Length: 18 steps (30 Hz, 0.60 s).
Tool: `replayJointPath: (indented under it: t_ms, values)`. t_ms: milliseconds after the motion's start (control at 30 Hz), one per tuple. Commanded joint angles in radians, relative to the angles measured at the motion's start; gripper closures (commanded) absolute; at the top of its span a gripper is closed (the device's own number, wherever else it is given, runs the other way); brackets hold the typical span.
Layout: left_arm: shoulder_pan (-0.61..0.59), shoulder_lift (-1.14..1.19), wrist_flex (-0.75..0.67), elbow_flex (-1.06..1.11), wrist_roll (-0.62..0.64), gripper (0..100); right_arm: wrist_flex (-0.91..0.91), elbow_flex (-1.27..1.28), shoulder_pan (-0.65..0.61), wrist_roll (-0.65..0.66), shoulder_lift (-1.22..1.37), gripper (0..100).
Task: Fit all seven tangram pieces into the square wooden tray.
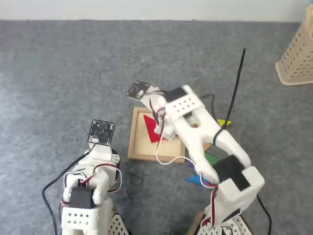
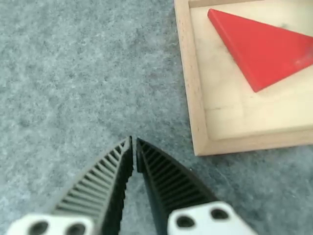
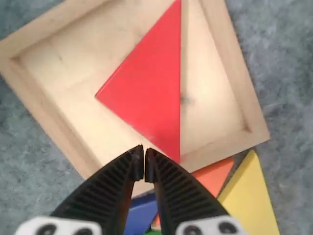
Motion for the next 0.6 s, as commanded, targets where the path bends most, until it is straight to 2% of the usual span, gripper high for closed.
replayJointPath:
  t_ms: [0, 200, 567]
  values:
    - [-0.005, -0.021, 0.006, -0.019, 0.006, 99, -0.154, 0.117, -0.013, -0.012, -0.088, 99.2]
    - [-0.005, -0.021, 0.006, -0.019, 0.006, 99, -0.182, 0.095, 0.012, -0.015, -0.010, 99.2]
    - [-0.005, -0.021, 0.006, -0.019, 0.006, 99, -0.179, -0.190, 0.133, -0.092, 0.237, 99.1]
